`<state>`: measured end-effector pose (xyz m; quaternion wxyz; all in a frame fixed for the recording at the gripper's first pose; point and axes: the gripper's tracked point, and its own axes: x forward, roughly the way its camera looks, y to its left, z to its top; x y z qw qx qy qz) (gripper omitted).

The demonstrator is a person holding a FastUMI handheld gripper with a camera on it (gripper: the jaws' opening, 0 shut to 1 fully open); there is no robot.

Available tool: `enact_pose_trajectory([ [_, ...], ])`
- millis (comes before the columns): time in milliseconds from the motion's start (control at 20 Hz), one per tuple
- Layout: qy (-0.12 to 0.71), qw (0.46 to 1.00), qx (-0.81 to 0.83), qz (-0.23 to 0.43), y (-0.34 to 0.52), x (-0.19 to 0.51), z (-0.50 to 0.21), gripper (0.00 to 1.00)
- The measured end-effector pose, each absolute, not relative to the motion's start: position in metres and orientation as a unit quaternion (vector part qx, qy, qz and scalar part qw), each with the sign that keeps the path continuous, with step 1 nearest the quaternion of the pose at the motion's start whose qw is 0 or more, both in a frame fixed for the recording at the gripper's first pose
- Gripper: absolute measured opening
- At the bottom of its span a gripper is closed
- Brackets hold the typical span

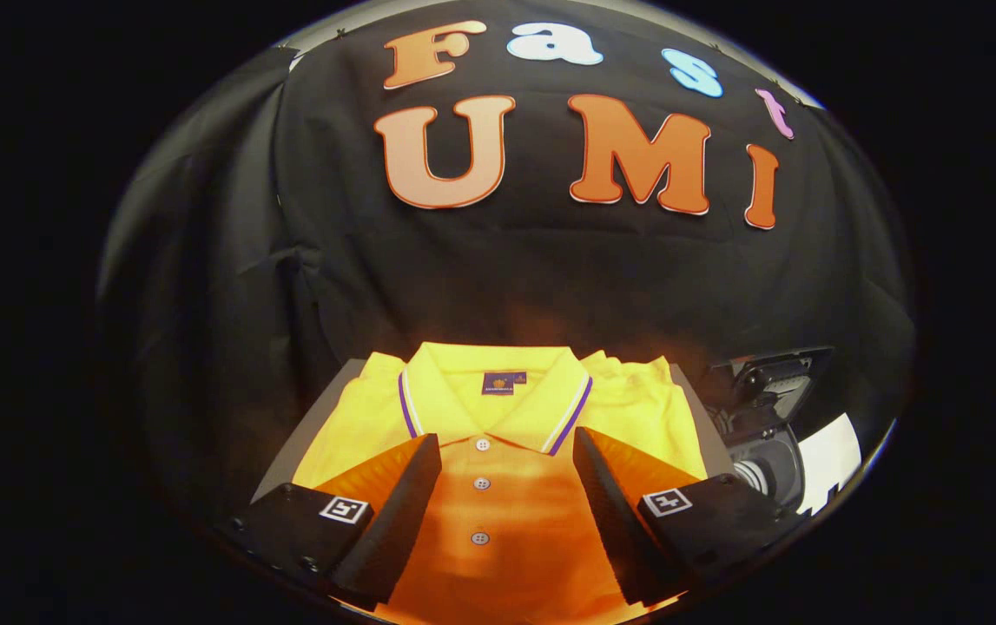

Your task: Put the clothes into the washing machine and then close the washing machine lid.

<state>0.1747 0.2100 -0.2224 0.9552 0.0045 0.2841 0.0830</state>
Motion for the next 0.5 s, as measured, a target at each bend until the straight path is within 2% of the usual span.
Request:
enact_pose_trajectory([
  [500,0.378,0.922,0.006,0.082,0.220,0.168,-0.257,0.98],
])
